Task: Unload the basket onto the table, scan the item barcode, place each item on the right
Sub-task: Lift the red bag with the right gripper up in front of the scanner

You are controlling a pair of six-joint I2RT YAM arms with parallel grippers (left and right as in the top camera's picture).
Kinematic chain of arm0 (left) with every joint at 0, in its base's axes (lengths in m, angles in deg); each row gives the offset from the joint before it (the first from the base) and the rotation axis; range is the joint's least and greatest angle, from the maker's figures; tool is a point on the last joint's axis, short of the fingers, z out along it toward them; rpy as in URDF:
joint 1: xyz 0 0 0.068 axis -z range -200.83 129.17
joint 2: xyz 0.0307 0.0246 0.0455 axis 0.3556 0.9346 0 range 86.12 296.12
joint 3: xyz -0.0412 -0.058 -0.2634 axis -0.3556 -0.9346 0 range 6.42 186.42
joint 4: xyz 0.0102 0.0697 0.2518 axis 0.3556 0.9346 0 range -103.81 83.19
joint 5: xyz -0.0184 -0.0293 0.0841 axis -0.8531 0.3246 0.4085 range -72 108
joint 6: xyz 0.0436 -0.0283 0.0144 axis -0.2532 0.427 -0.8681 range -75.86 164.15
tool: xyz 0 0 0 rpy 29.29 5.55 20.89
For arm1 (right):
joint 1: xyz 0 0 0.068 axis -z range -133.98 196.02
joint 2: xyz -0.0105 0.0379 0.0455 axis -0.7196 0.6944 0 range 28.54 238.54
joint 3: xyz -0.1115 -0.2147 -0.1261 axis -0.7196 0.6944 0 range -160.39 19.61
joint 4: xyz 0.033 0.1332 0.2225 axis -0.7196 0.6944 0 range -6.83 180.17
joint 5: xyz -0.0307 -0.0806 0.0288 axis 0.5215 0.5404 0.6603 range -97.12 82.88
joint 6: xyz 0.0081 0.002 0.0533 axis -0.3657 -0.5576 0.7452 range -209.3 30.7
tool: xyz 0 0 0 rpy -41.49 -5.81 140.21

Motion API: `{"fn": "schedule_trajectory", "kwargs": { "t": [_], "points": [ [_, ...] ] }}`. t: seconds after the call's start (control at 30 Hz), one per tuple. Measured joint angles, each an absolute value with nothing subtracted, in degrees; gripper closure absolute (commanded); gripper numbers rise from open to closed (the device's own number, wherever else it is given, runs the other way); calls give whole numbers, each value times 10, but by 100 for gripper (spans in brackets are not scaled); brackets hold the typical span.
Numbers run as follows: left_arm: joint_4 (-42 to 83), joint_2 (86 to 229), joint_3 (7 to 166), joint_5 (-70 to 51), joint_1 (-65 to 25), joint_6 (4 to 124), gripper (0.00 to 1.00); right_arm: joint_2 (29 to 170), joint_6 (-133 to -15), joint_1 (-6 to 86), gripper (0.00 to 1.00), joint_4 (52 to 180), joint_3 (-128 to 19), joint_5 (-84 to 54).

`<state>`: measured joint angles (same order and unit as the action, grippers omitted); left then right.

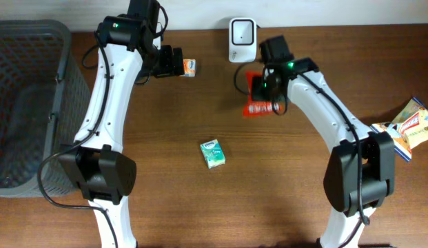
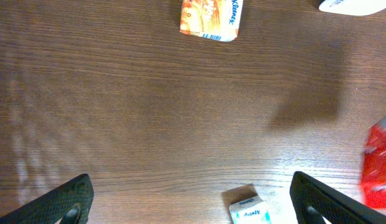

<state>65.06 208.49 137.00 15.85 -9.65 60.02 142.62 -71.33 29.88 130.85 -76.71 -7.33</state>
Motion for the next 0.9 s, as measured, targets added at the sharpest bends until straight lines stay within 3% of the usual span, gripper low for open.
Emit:
{"fn": "schedule_trajectory", "kwargs": {
  "t": [0.63, 0.9],
  "points": [
    [652, 2085, 1370, 160, -97, 600, 1, 1497, -792, 298, 96, 919, -782, -36],
    [652, 2085, 1370, 161, -97, 600, 1, 1562, -804, 298, 96, 865, -782, -23]
  ]
}}
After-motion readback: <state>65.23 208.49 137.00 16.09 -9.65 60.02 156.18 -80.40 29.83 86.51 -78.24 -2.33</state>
